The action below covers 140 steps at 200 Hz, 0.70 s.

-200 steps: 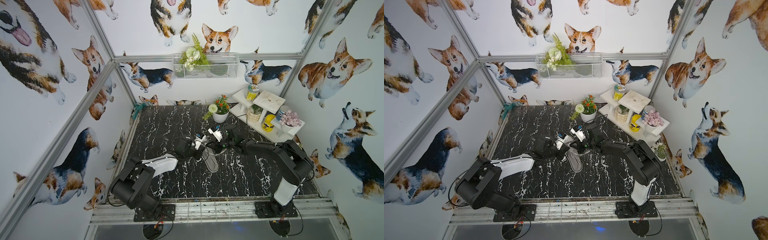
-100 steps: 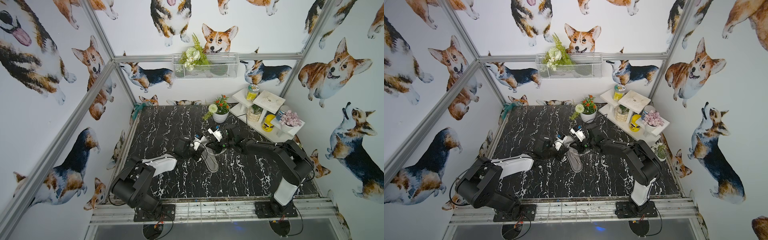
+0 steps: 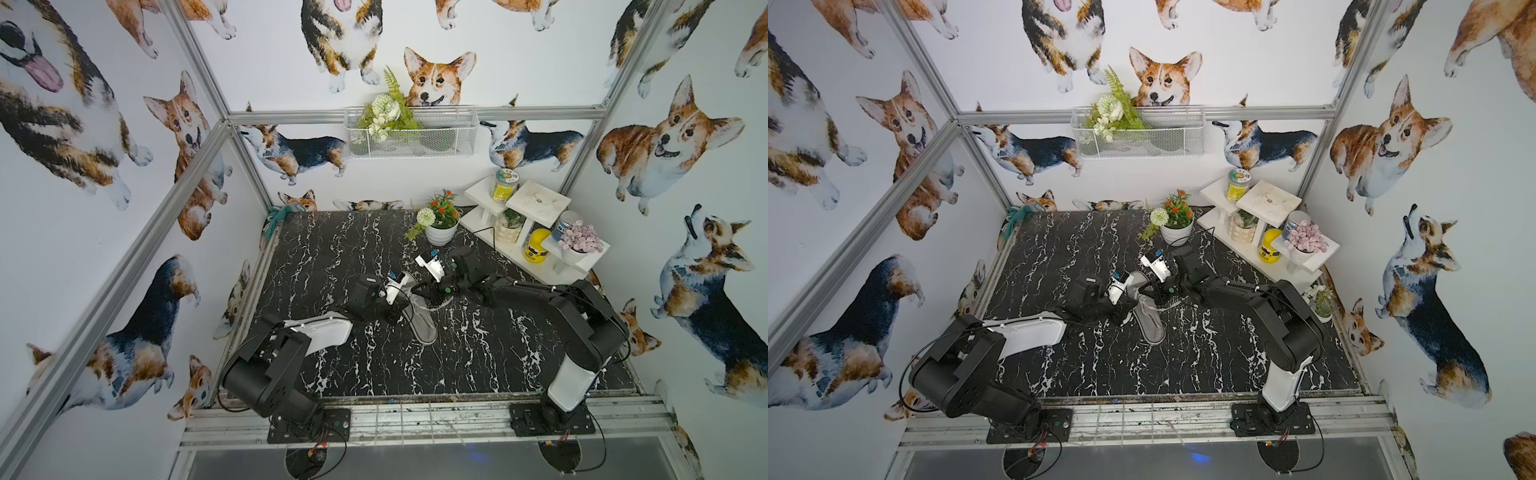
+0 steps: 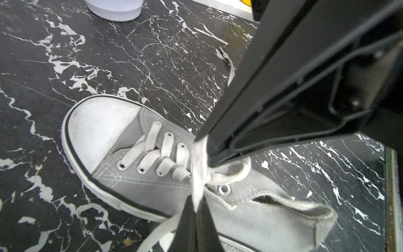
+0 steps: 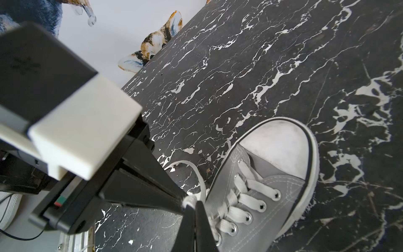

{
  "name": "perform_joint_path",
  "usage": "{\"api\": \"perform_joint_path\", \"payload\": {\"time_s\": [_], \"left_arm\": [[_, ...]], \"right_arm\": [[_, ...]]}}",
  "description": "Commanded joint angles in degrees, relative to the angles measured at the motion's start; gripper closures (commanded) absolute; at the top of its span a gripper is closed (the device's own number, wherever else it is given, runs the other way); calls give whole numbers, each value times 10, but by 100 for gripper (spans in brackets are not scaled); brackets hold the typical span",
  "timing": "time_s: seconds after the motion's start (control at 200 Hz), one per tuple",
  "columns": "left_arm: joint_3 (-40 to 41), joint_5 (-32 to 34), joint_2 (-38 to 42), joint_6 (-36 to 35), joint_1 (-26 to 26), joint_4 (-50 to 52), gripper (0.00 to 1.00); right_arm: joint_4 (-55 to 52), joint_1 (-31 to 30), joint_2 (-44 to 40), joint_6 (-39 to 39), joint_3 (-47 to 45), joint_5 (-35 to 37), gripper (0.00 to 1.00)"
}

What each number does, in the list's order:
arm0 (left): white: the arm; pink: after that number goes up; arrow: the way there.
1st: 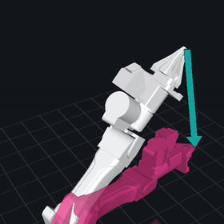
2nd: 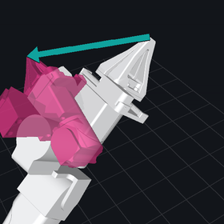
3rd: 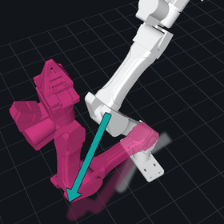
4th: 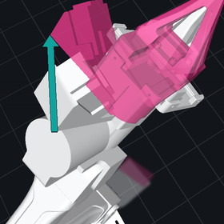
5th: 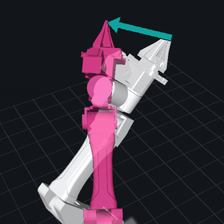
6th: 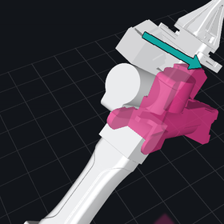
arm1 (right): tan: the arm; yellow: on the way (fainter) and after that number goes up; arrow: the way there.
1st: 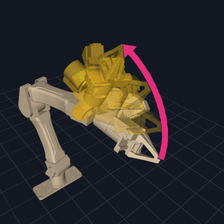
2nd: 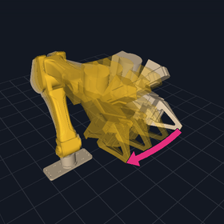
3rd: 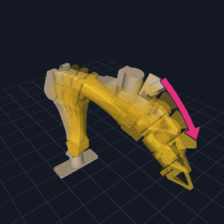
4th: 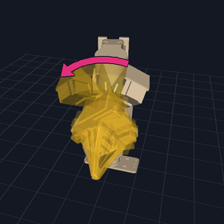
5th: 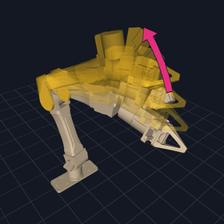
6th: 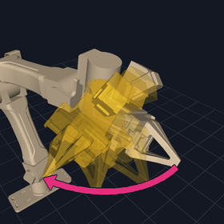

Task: Tie the shoes
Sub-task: Wrap the shoelace around the shoelace.

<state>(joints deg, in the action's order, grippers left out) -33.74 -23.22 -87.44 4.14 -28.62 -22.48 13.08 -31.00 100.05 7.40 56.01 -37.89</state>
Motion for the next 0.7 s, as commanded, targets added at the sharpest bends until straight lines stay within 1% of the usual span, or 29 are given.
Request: {"api": "perform_joint_path", "payload": {"time_s": [0.0,0.035,0.12,0.29,0.43,0.601,0.651,0.696], "left_arm": [[6,-1,6,11,-1,-14,84],[7,5,8,11,-3,-15,78],[10,22,14,11,-7,-13,69],[22,73,29,25,-17,-30,55],[15,137,29,29,-41,-29,48],[6,191,26,39,-65,-29,39],[6,207,27,44,-69,-32,38],[7,210,25,48,-71,-38,38]], "right_arm": [[3,0,-3,29,9,-12,96],[0,-1,-2,33,11,-11,97],[-4,-2,0,44,15,-9,97],[-24,-7,7,61,29,5,98],[-32,-11,13,78,36,12,98],[-39,-13,15,90,39,19,99],[-39,-14,15,92,40,19,99],[-39,-14,15,93,40,19,99]]}}
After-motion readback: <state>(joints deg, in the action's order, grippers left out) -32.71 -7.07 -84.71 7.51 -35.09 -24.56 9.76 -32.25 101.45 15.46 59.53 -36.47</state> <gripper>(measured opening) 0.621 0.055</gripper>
